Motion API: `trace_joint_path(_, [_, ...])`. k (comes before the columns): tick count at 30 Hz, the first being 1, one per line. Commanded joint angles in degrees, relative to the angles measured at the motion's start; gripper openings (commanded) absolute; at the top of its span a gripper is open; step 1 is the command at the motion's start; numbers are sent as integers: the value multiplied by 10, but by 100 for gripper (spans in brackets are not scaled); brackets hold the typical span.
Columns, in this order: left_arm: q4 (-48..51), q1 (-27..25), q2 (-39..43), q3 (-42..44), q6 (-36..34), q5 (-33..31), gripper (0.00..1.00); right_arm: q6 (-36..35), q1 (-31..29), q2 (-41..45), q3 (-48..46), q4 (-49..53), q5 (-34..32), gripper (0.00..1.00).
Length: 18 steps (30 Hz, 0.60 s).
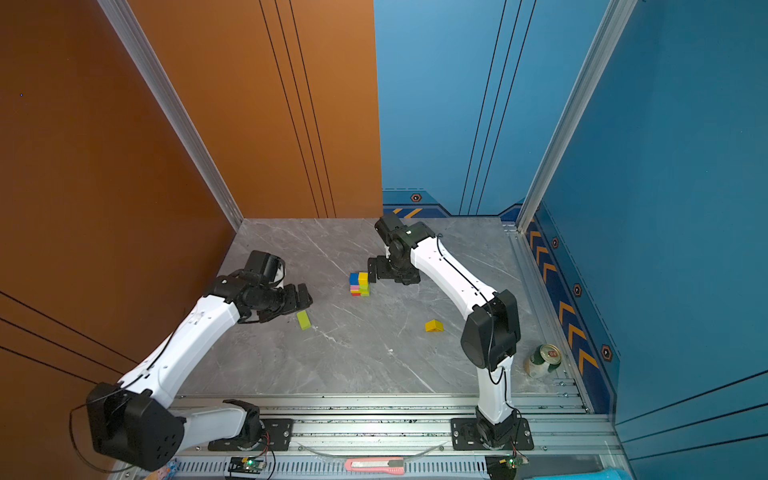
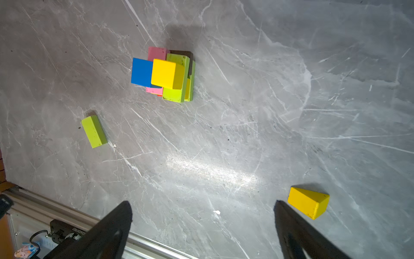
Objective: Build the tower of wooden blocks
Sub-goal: 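Raise the right gripper from the stack while the left nears the lime block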
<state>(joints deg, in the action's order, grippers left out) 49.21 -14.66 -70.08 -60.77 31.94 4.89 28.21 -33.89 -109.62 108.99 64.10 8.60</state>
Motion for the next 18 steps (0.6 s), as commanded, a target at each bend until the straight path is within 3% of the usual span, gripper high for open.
trace_joint_path(1, [16,-20,33,46,47,-32,98,-16,-7,49,-14,16,-10,100])
trace_joint_path(9, [-12,-92,70,134,118,-82,98,-33,-12,140,-78,11,6,100])
trace_joint_path(18, [-72,-101,40,165,116,-79,98,-15,-2,258,-165,-25,21,100])
